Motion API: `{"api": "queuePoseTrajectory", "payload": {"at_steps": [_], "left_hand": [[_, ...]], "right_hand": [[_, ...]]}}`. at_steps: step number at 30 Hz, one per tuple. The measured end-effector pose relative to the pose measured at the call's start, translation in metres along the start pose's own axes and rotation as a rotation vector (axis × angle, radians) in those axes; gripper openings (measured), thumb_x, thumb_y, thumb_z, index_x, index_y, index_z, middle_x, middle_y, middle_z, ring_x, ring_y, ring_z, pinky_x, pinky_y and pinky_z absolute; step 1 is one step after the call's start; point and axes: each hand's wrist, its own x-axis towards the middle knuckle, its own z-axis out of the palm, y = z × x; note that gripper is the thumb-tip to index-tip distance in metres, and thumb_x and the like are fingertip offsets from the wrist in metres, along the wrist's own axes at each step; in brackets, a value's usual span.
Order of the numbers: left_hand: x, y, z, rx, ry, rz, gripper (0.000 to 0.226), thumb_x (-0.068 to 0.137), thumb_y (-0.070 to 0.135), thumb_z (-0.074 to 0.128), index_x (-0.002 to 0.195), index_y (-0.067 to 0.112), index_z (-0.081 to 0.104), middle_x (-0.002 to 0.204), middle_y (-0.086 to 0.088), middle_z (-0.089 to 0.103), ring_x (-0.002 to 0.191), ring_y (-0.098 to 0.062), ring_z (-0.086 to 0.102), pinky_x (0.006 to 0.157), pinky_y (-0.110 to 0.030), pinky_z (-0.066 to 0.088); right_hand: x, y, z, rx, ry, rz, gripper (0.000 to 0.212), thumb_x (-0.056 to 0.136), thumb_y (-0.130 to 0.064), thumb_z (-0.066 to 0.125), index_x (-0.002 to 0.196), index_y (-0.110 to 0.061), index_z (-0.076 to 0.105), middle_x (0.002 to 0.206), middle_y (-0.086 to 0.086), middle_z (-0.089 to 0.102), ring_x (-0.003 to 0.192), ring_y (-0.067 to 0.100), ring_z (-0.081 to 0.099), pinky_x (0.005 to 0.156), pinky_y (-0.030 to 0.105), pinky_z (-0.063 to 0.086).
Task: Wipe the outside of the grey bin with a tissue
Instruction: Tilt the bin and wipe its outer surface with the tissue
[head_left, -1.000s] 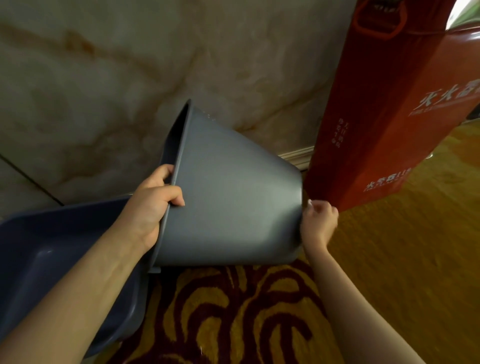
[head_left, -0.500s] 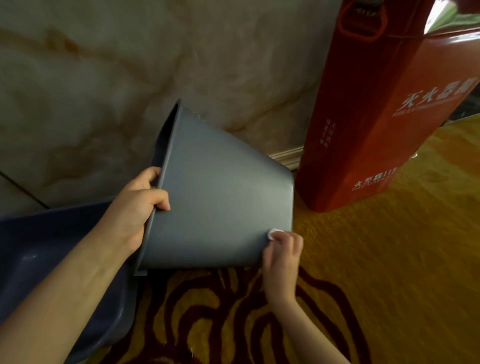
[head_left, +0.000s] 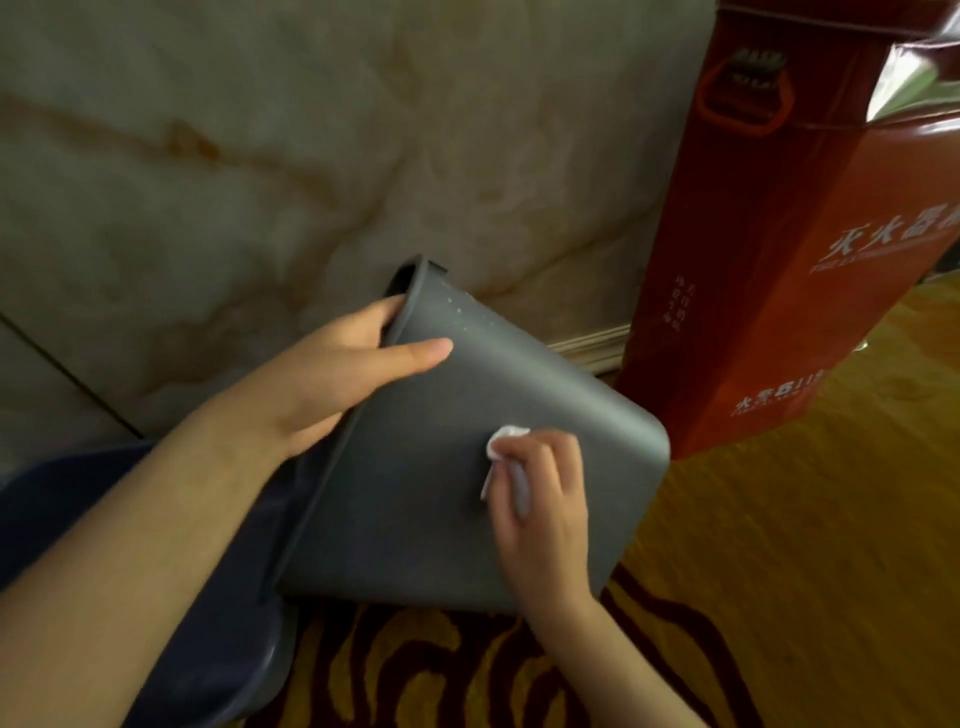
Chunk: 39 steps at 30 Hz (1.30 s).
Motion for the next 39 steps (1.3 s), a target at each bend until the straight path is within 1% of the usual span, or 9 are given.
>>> {"api": "queuePoseTrajectory", "payload": {"at_steps": [3,11,16,20,24,30,34,36,39], "left_hand": [[0.013,0.007,0.01,0.106,0.104,0.03,0.028,0.088,0.003,0.052,0.112,0.014,0.059,0.092,-0.001,0.073,0.077,-0.009,0.07,0.07,-0.023,0.058],[-0.001,-0.017,0.006,0.019,0.173,0.173,0.029,0.085,0.002,0.053,0.102,0.022,0.065,0.094,0.002,0.076,0.087,-0.014,0.071,0.068,-0.021,0.054],[-0.013,-0.037,0.017,-0.075,0.195,0.295,0.027,0.076,0.018,0.06,0.1,0.028,0.069,0.098,0.003,0.074,0.093,-0.011,0.068,0.071,-0.018,0.052],[-0.021,-0.061,0.021,-0.117,0.188,0.223,0.04,0.076,0.021,0.059,0.116,0.021,0.06,0.108,0.006,0.071,0.106,-0.008,0.063,0.078,-0.015,0.05],[-0.028,-0.073,0.009,-0.179,0.171,0.122,0.038,0.075,0.014,0.058,0.114,0.017,0.06,0.105,0.002,0.073,0.099,-0.013,0.067,0.073,-0.019,0.053],[-0.032,-0.067,-0.007,-0.231,0.168,0.022,0.049,0.079,0.045,0.046,0.117,0.017,0.06,0.118,0.001,0.068,0.113,-0.011,0.06,0.097,-0.028,0.046],[-0.023,-0.068,-0.007,-0.247,0.282,-0.08,0.044,0.091,0.038,0.041,0.119,0.008,0.059,0.12,-0.006,0.066,0.114,-0.015,0.059,0.108,-0.037,0.036],[-0.022,-0.071,-0.007,-0.318,0.274,-0.087,0.038,0.091,0.036,0.042,0.107,0.012,0.067,0.112,-0.005,0.07,0.108,-0.015,0.063,0.1,-0.035,0.043],[-0.024,-0.071,-0.005,-0.41,0.227,-0.112,0.04,0.08,0.044,0.047,0.094,0.018,0.074,0.105,-0.002,0.073,0.097,-0.012,0.068,0.076,-0.025,0.054]], "right_hand": [[-0.015,0.0,0.001,-0.003,-0.07,0.012,0.015,0.082,-0.003,0.059,0.095,-0.011,0.057,0.098,-0.007,0.047,0.091,-0.003,0.046,0.081,0.011,0.04],[0.058,-0.039,-0.021,0.108,0.138,0.079,0.011,0.085,-0.008,0.057,0.095,-0.008,0.062,0.092,0.004,0.056,0.082,-0.002,0.048,0.075,0.004,0.037],[0.103,-0.073,-0.002,0.155,-0.061,0.03,0.017,0.087,-0.004,0.056,0.101,-0.006,0.066,0.1,0.01,0.058,0.094,0.013,0.054,0.082,0.016,0.039],[0.091,-0.068,0.014,0.08,-0.159,0.023,0.016,0.088,-0.002,0.056,0.099,-0.003,0.067,0.1,0.011,0.06,0.099,0.026,0.057,0.084,0.027,0.044],[0.074,-0.04,0.012,-0.081,-0.098,-0.044,0.012,0.083,-0.001,0.061,0.093,-0.004,0.066,0.093,0.014,0.06,0.089,0.028,0.056,0.078,0.022,0.037],[0.056,0.05,-0.032,-0.262,0.11,0.272,0.017,0.083,0.002,0.059,0.098,-0.003,0.066,0.102,0.018,0.057,0.094,0.033,0.056,0.076,0.016,0.032],[0.048,0.074,-0.042,-0.221,0.167,0.5,0.019,0.09,-0.005,0.053,0.105,-0.004,0.064,0.111,0.017,0.055,0.099,0.029,0.056,0.077,0.02,0.034],[0.046,0.054,-0.032,-0.23,0.208,0.368,0.017,0.087,-0.001,0.056,0.101,-0.001,0.064,0.102,0.02,0.058,0.094,0.03,0.057,0.075,0.01,0.03],[0.027,-0.001,0.004,-0.102,0.061,0.018,0.014,0.084,-0.004,0.055,0.096,-0.003,0.063,0.093,0.016,0.058,0.088,0.022,0.053,0.078,0.007,0.032]]}}
